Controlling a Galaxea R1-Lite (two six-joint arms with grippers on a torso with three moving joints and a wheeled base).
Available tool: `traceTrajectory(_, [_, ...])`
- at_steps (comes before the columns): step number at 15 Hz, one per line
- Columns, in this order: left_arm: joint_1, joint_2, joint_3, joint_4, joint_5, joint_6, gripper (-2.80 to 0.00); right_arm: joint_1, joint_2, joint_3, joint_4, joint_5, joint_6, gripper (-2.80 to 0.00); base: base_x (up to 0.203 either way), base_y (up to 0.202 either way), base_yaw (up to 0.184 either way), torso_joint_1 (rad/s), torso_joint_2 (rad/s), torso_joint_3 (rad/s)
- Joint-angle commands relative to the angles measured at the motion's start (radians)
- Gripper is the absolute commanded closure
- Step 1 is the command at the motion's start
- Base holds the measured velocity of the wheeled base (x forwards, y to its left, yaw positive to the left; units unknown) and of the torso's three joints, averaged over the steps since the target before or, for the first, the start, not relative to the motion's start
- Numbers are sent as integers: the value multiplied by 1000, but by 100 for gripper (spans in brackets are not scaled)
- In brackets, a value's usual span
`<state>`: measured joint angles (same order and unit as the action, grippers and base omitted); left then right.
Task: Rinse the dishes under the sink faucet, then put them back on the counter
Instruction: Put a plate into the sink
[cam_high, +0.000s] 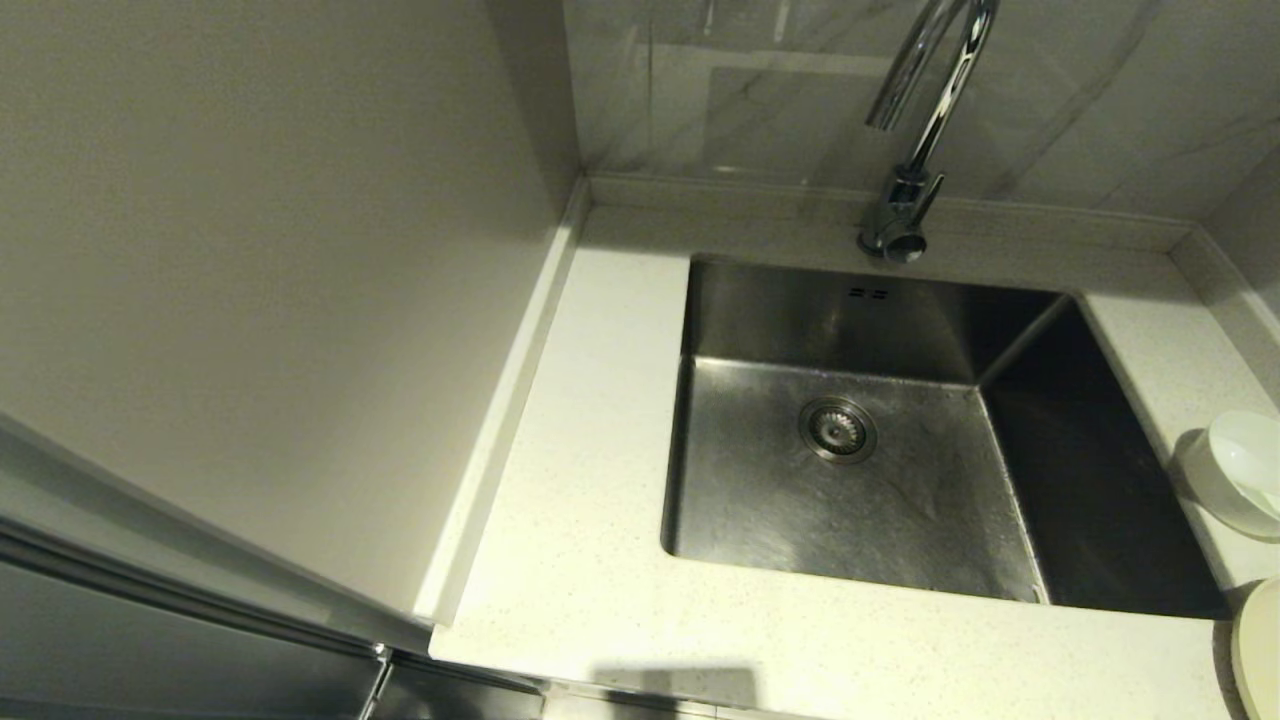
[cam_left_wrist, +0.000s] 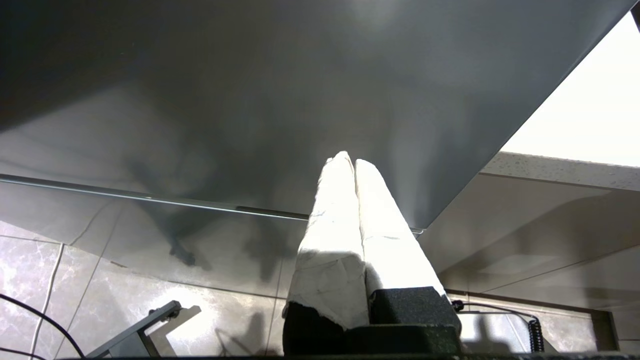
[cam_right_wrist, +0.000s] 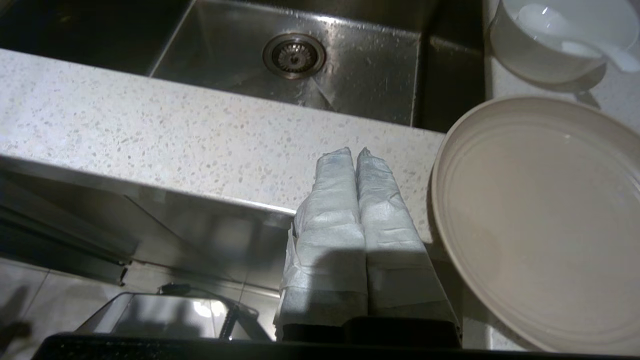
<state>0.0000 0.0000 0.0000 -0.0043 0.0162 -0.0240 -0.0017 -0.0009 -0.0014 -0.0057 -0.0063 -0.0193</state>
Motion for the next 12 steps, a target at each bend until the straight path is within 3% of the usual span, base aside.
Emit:
traceTrajectory(1, [0, -3, 0, 0, 1, -1, 0, 0, 1, -39, -1, -1, -3, 0, 0, 0, 0, 0, 0, 0])
traceTrajectory(3, [0, -3, 0, 0, 1, -1, 0, 0, 15, -147, 46, -15, -3, 0, 0, 0, 0, 0, 0, 0])
traceTrajectory(5, [0, -3, 0, 0, 1, -1, 0, 0, 110, -346, 121, -44, 2, 0, 0, 0, 0, 0, 0, 0])
traceTrajectory(10, [0, -3, 0, 0, 1, -1, 0, -1, 803, -950, 233, -140, 69, 0, 0, 0, 0, 0, 0, 0])
traceTrajectory(12, [0, -3, 0, 0, 1, -1, 0, -1, 1038, -1253, 363, -188, 70, 0, 0, 0, 0, 0, 0, 0])
